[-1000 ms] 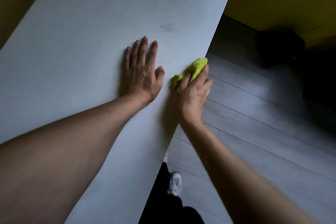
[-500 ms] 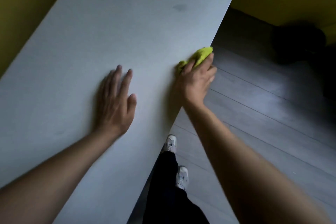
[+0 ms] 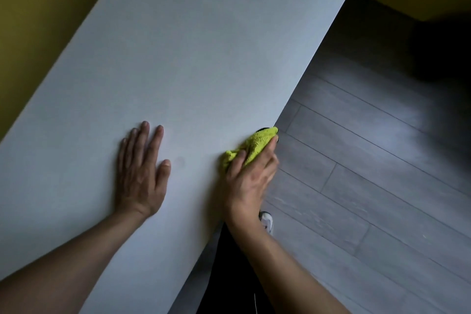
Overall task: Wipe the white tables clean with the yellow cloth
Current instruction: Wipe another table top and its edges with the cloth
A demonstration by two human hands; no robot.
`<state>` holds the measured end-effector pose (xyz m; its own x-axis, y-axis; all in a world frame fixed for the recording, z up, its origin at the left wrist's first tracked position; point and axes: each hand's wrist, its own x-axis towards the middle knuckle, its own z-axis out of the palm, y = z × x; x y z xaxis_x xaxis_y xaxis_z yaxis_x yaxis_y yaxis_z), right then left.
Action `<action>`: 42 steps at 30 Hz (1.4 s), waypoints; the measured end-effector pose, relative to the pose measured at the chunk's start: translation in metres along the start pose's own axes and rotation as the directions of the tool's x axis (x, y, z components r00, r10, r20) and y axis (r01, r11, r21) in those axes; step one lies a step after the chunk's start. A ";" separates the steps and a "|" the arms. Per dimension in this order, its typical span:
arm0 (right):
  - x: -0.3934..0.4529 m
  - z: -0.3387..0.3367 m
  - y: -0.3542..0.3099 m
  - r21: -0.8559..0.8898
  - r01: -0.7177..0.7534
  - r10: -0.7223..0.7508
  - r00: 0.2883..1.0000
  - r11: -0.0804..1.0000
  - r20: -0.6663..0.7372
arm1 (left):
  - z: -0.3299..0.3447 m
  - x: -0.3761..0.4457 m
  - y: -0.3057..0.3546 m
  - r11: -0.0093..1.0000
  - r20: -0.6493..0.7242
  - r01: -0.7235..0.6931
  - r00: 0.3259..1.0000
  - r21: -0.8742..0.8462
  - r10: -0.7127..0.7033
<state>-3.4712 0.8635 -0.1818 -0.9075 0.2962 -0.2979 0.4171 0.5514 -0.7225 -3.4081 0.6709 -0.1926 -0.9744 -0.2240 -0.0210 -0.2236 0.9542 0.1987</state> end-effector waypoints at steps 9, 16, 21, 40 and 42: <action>0.126 -0.010 -0.043 -0.024 -0.063 0.061 0.992 0.998 -0.107 | 0.002 0.000 0.002 1.000 -0.042 0.001 0.999 -0.007 -0.001; 0.081 -0.003 -0.028 -0.017 -0.054 0.052 0.995 0.998 -0.084 | 0.004 0.001 0.001 1.000 -0.053 -0.004 0.999 -0.005 0.004; -0.058 0.008 0.009 0.016 -0.066 0.065 0.998 0.998 0.012 | 0.004 0.001 0.000 1.000 -0.072 -0.015 0.997 0.027 0.017; -0.016 0.016 -0.001 -0.086 -0.069 0.056 0.987 0.994 -0.149 | 0.000 -0.002 0.002 1.000 -0.041 0.006 0.999 0.022 -0.006; -0.070 0.021 0.015 -0.086 -0.060 0.048 0.990 0.994 -0.132 | 0.000 -0.003 0.002 1.000 -0.031 0.006 0.999 0.029 -0.005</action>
<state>-3.4030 0.8347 -0.1848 -0.8718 0.4231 -0.2470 0.4735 0.5979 -0.6468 -3.4058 0.6734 -0.1923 -0.9721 -0.2345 0.0089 -0.2296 0.9583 0.1701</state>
